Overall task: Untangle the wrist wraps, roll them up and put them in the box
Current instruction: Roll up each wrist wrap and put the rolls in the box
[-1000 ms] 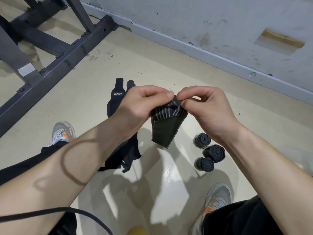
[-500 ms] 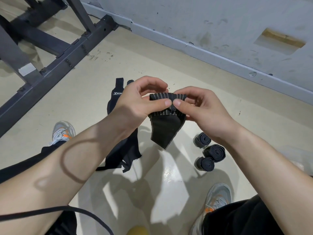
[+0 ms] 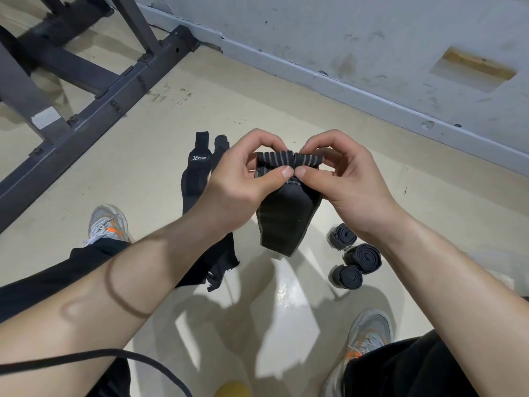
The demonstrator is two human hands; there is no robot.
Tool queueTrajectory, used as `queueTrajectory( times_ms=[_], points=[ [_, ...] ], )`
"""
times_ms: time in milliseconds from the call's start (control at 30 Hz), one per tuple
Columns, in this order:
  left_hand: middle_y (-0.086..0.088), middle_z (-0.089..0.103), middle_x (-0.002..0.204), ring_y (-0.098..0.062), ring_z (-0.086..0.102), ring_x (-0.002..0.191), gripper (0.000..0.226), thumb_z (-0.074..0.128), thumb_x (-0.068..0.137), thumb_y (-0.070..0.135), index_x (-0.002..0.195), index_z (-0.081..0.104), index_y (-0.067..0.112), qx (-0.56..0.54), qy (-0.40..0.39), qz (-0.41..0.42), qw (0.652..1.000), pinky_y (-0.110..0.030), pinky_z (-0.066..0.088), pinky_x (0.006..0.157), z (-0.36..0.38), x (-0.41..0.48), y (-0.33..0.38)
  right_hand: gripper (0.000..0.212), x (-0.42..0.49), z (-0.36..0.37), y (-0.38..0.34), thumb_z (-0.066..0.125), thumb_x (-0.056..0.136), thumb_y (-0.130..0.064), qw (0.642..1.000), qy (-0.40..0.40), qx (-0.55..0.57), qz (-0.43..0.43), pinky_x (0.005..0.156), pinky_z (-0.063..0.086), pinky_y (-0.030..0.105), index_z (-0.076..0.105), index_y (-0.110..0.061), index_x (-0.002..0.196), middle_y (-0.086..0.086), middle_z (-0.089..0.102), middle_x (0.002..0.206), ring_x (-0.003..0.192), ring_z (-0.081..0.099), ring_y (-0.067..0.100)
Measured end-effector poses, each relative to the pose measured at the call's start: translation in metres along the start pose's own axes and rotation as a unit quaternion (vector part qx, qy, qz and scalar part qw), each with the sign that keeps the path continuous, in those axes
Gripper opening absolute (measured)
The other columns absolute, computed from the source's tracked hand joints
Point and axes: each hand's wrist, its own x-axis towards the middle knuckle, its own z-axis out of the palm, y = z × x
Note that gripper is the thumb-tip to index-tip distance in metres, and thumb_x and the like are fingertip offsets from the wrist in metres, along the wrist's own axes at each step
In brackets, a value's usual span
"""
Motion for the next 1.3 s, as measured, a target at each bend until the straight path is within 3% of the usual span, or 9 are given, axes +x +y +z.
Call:
queueTrajectory(
  times_ms=[167,300,567,700,833,933,1033,1167,1300],
  points=[
    [0.011,0.058,0.072,-0.006,0.052,0.068,0.017,0.07,0.085,0.006,0.098,0.065,0.016,-0.044,-0.023,-0.038,0.998,-0.019,0.041,0.066,0.001,0.0,0.002,0.031,-0.003,0.002,-0.003,0.063,0.087,0.016,1.0,-0.005,0.003,0.002,0.066,0.043,0.018,0.06,-0.015,0.088,0.002,0.061,0.089,0.071,0.054,0.008],
    [-0.006,0.056,0.077,-0.019,0.052,0.073,0.021,0.067,0.079,0.005,0.096,0.066,0.016,-0.119,-0.047,-0.098,0.987,-0.031,0.042,0.071,0.001,0.0,0.002,0.034,-0.003,0.003,-0.002,0.062,0.081,0.016,1.0,0.008,-0.022,0.003,0.068,0.045,0.029,0.062,-0.018,0.081,0.007,0.064,0.088,0.079,0.055,0.018],
    [-0.006,0.073,0.088,-0.023,0.068,0.084,0.014,0.075,0.082,0.017,0.096,0.075,0.016,-0.124,0.002,-0.111,0.986,-0.035,0.05,0.082,0.002,0.0,-0.003,0.036,0.0,0.003,-0.001,0.064,0.081,0.015,0.998,0.043,-0.045,0.029,0.066,0.047,0.025,0.068,-0.021,0.078,-0.006,0.067,0.078,0.065,0.055,0.012],
    [-0.008,0.073,0.087,-0.025,0.069,0.082,0.022,0.079,0.075,0.012,0.096,0.075,0.015,-0.132,0.028,-0.13,0.982,-0.036,0.052,0.082,0.003,0.0,-0.005,0.032,0.0,0.003,-0.001,0.062,0.078,0.005,0.998,0.027,-0.034,0.056,0.074,0.048,0.036,0.072,-0.025,0.079,-0.003,0.068,0.082,0.072,0.058,0.018],
    [-0.006,0.072,0.083,-0.024,0.068,0.08,0.025,0.08,0.073,0.01,0.096,0.073,0.018,-0.129,0.045,-0.127,0.982,-0.035,0.052,0.081,0.002,0.001,-0.004,0.011,0.001,0.001,0.001,0.065,0.079,-0.013,0.995,-0.007,0.029,0.091,0.077,0.046,0.036,0.068,-0.019,0.089,-0.006,0.065,0.081,0.077,0.059,0.013],
    [-0.011,0.073,0.089,-0.026,0.069,0.083,0.031,0.083,0.071,0.012,0.098,0.072,0.022,-0.117,0.048,-0.121,0.985,-0.037,0.053,0.081,0.001,0.0,-0.005,0.026,0.001,-0.001,0.005,0.073,0.082,-0.02,0.992,0.0,0.024,0.12,0.077,0.051,0.041,0.062,-0.021,0.106,0.002,0.063,0.087,0.081,0.064,0.022],
    [-0.013,0.073,0.092,-0.023,0.069,0.082,0.036,0.084,0.069,0.015,0.101,0.071,0.025,-0.087,0.062,-0.107,0.989,-0.034,0.054,0.077,0.001,-0.001,-0.008,0.031,0.002,-0.004,0.002,0.074,0.09,-0.012,0.983,-0.008,0.037,0.181,0.083,0.055,0.04,0.062,-0.014,0.118,0.01,0.067,0.09,0.081,0.069,0.023],
    [-0.021,0.072,0.107,-0.02,0.073,0.088,0.042,0.082,0.071,0.017,0.111,0.067,0.021,-0.045,0.066,-0.092,0.993,-0.031,0.058,0.081,-0.001,0.0,-0.008,0.016,0.002,-0.003,-0.001,0.068,0.091,0.001,0.982,-0.01,0.071,0.177,0.076,0.055,0.034,0.067,-0.009,0.102,0.01,0.07,0.088,0.08,0.068,0.024],
    [-0.011,0.078,0.1,-0.027,0.075,0.095,0.047,0.081,0.075,0.036,0.114,0.067,0.014,0.009,0.013,-0.116,0.993,-0.047,0.058,0.095,-0.003,0.003,-0.013,0.026,0.003,-0.004,0.002,0.074,0.079,0.006,0.987,0.021,0.081,0.141,0.068,0.053,0.031,0.066,-0.014,0.092,0.012,0.066,0.088,0.079,0.063,0.025]
  ],
)
